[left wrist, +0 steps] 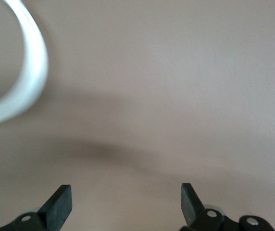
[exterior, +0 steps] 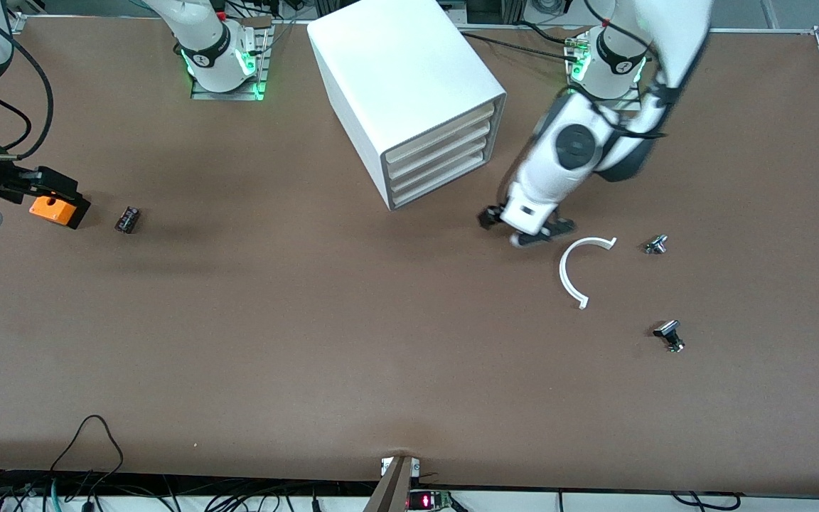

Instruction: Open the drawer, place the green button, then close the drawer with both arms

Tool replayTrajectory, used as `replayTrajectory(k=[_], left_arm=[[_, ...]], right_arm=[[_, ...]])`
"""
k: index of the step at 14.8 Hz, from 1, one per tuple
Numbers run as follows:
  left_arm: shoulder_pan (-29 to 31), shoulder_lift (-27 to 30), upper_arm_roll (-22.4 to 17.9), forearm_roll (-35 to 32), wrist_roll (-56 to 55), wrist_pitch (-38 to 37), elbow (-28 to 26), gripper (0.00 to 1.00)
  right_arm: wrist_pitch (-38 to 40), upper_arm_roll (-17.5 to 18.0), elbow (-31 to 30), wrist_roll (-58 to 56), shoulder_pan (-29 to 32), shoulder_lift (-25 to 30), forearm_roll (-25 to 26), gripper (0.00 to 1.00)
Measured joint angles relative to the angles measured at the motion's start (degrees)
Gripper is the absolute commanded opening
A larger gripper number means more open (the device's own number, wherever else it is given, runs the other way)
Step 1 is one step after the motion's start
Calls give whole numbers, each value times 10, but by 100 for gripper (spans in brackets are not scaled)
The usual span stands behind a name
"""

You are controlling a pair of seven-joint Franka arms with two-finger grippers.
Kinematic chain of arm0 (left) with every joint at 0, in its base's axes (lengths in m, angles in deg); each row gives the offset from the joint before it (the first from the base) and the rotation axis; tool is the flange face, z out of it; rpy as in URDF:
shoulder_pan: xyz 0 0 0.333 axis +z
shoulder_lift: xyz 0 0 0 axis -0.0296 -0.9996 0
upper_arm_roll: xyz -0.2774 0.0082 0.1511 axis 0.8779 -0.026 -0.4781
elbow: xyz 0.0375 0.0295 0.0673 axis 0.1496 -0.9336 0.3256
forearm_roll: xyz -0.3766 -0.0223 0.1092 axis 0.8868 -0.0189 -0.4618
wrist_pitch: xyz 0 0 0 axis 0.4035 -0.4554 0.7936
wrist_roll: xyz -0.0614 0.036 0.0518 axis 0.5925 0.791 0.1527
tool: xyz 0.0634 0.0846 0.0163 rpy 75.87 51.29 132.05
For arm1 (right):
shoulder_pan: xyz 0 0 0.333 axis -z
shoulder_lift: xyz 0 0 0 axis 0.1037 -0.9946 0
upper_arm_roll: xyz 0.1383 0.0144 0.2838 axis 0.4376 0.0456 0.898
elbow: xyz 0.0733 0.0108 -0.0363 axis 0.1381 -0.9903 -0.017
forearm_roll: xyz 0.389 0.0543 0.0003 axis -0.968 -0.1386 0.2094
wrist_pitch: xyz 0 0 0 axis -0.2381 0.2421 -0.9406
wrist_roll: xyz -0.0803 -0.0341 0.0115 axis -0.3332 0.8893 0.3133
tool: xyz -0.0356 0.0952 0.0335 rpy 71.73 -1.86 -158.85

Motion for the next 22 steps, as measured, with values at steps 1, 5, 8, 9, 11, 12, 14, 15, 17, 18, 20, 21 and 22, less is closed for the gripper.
replayTrajectory(k=[1,5,8,9,11,12,14,15,17,18,20,21,22], left_arm=[[20,14,-11,0,54,-17,7,100],[66,91,-64,0,245,-158,60,100],[100,155,-80,0,307,-306,110,100],[110,168,-80,-5,313,-349,135,100],[121,179,-81,-24,313,-393,174,100],[127,180,-80,-28,313,-400,185,100],[142,180,-81,-30,313,-404,197,100],[149,180,-81,-30,313,-405,199,100],[158,179,-81,-30,313,-405,202,100],[160,179,-81,-30,313,-405,204,100],[161,176,-80,-30,313,-408,211,100],[161,173,-80,-30,313,-410,215,100],[161,169,-78,-30,313,-412,218,100]], right_arm=[[-1,0,0,0,0,0,0,100],[-1,1,0,0,-1,0,0,100],[-1,1,0,0,-1,0,0,100],[-1,1,0,0,-1,0,0,100],[0,0,0,0,-1,0,0,100],[0,0,0,0,-1,0,0,100],[0,0,0,0,-1,0,0,100],[0,0,0,0,-1,0,0,100],[0,1,0,0,-1,0,0,100],[0,1,0,0,-1,0,0,100],[-1,1,0,0,-1,0,0,100],[-1,1,0,0,-1,0,0,100],[0,1,0,0,-1,0,0,100]])
